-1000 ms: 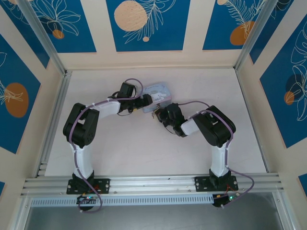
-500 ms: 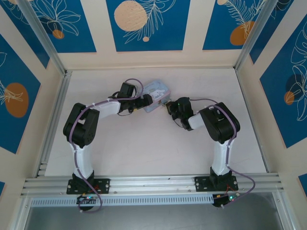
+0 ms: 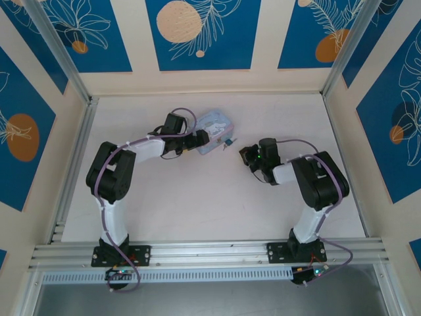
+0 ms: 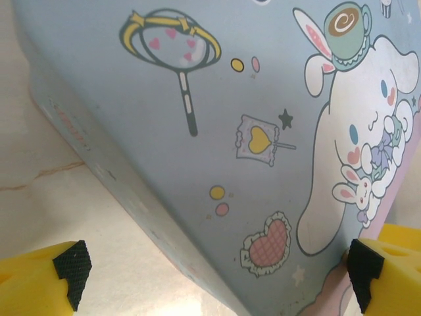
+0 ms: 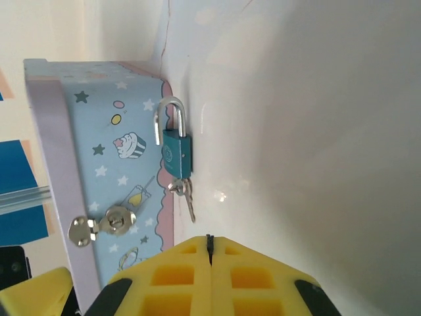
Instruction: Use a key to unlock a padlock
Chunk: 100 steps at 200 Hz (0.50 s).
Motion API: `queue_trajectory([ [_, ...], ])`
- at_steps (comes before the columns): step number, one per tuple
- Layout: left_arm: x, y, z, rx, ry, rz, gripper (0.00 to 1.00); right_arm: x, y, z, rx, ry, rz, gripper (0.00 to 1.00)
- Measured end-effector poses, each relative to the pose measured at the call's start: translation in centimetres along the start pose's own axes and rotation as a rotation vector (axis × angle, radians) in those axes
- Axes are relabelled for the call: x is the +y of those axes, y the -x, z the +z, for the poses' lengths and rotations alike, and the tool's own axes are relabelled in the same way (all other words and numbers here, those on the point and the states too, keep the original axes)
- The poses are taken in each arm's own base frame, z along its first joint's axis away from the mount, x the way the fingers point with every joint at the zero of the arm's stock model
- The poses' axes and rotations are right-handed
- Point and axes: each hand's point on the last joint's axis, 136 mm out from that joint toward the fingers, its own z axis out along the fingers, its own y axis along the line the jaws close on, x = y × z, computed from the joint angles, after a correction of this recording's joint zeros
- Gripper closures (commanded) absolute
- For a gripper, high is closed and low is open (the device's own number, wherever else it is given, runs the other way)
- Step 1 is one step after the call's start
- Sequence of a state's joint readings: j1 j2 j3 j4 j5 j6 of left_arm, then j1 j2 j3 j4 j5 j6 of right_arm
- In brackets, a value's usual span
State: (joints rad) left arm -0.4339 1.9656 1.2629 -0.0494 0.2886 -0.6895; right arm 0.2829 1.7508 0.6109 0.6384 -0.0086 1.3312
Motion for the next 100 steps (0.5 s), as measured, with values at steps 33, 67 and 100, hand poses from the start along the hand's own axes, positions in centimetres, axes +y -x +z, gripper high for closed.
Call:
queue_trajectory([
  [33, 0.1, -0.6, -1.0, 0.028, 0.021, 0.01, 0.0, -1.2, -0.4, -3.2, 0.012, -0.017, -0.017, 0.78],
  [67, -0.4, -1.1, -3.5, 0.032, 0.025, 0.036, 0.0, -0.5, -0.9, -6.5, 0.021, -0.029, -0.091, 0.23],
  [100, -2.4, -0.3, -8.1, -0.04, -0.004, 0.092, 0.0, 2.8, -0.4, -11.1, -0.022, 0.009, -0.225, 0.0],
])
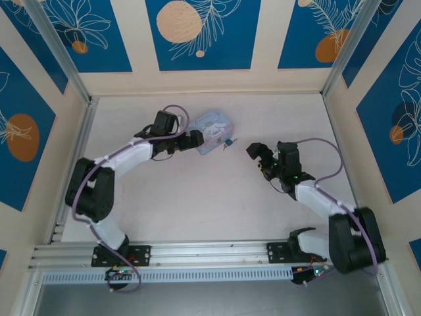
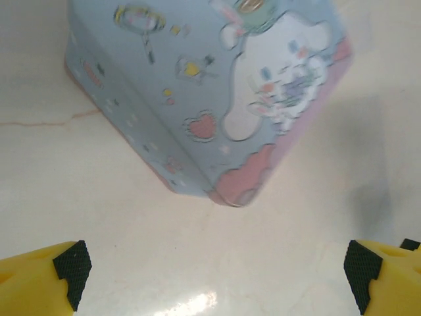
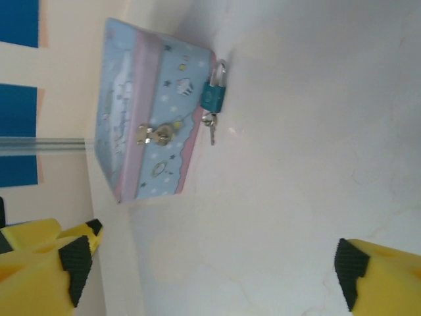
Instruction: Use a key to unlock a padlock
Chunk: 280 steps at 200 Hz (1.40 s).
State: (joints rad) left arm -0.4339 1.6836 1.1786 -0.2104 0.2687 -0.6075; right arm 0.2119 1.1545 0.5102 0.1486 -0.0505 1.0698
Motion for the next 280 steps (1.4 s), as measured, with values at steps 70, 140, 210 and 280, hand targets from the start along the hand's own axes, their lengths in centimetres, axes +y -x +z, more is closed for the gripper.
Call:
queue_trajectory([
  [70, -0.3, 2.4, -10.7, -0.288, 0.097, 0.151, 0.0, 3.2, 6.1, -8.4, -0.238, -0.177, -0.26, 0.0],
  [140, 9.0, 0.2, -15.6, -0.549, 0.498, 0.355, 0.0, -4.3, 10.2, -8.3, -0.413, -0.56, -0.506, 0.0],
  [210, 19.0, -0.4, -14.6, -0.587, 0.756, 0.321, 0.0, -8.0, 11.1, -4.5, -0.477, -0.604, -0.688, 0.0],
  [280, 23.2, -0.4, -10.8, -0.558, 0.722, 0.345, 0.0, -9.9, 9.8, 0.2, -0.456, -0.493, -0.846, 0.0],
])
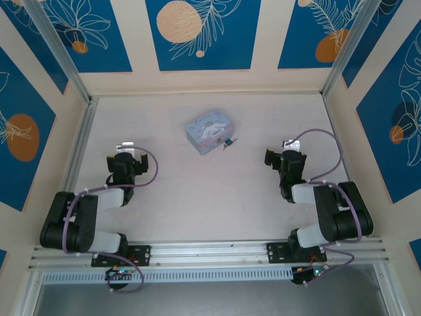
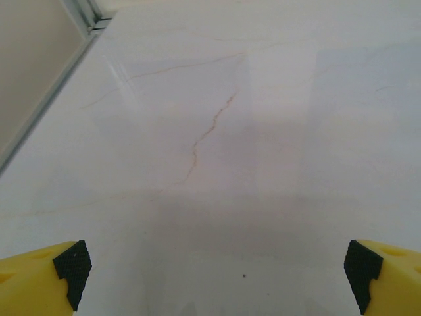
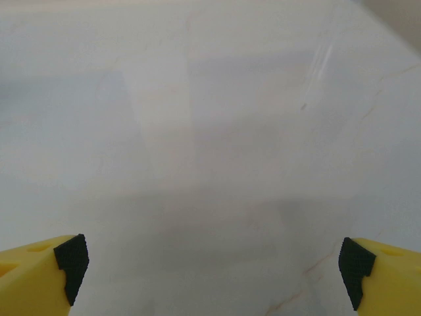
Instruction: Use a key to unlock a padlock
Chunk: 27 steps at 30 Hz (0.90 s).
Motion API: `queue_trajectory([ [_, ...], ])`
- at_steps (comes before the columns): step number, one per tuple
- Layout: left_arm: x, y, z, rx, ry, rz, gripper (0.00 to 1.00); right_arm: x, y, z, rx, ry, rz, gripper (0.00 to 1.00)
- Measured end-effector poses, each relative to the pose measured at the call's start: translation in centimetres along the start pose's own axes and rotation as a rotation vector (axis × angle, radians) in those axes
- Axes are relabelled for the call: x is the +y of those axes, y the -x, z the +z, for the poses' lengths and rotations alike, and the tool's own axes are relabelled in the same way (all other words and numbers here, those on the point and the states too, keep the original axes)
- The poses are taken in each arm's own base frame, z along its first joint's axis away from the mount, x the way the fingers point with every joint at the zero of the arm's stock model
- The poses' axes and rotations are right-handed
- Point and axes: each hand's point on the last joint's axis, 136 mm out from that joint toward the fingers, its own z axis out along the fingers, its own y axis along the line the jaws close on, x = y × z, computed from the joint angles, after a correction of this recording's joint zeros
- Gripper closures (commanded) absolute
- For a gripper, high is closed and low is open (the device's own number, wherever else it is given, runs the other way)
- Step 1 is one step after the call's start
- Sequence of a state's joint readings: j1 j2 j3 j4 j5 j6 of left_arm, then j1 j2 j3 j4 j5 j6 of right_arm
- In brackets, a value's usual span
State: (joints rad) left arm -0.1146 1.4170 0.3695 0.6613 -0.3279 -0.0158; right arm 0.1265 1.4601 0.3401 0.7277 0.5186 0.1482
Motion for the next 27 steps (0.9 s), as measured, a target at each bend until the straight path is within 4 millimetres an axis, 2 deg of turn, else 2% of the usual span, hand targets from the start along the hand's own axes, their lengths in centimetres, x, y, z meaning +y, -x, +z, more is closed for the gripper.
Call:
queue_trajectory([
  [2, -0.6, -0.4, 0.8, -0.003, -0.036, -0.002, 0.0, 0.5, -0.2, 0.3, 0.002, 0.047, -0.004, 0.0],
  [4, -1.5, -1.1, 1.4, 0.008, -0.08, 0.011, 0.0, 0.7, 0.6, 0.8, -0.034, 0.081, 0.01, 0.0],
  [7, -2.1, -1.3, 1.5, 0.01, -0.12, 0.017, 0.0, 0.4, 1.0, 1.4, -0.031, 0.113, 0.034, 0.01],
  [10, -2.4, -0.8, 1.5, -0.009, -0.14, 0.014, 0.0, 0.2, 1.6, 1.5, -0.042, 0.124, 0.043, 0.01],
  [21, -2.7, 0.0, 1.6, -0.035, -0.156, 0.007, 0.0, 0.8, 1.6, 1.4, -0.04, 0.148, 0.038, 0.0],
  [27, -2.7, 0.1, 1.6, -0.038, -0.159, 0.007, 0.0, 1.7, 1.8, 1.4, -0.035, 0.225, 0.043, 0.0],
])
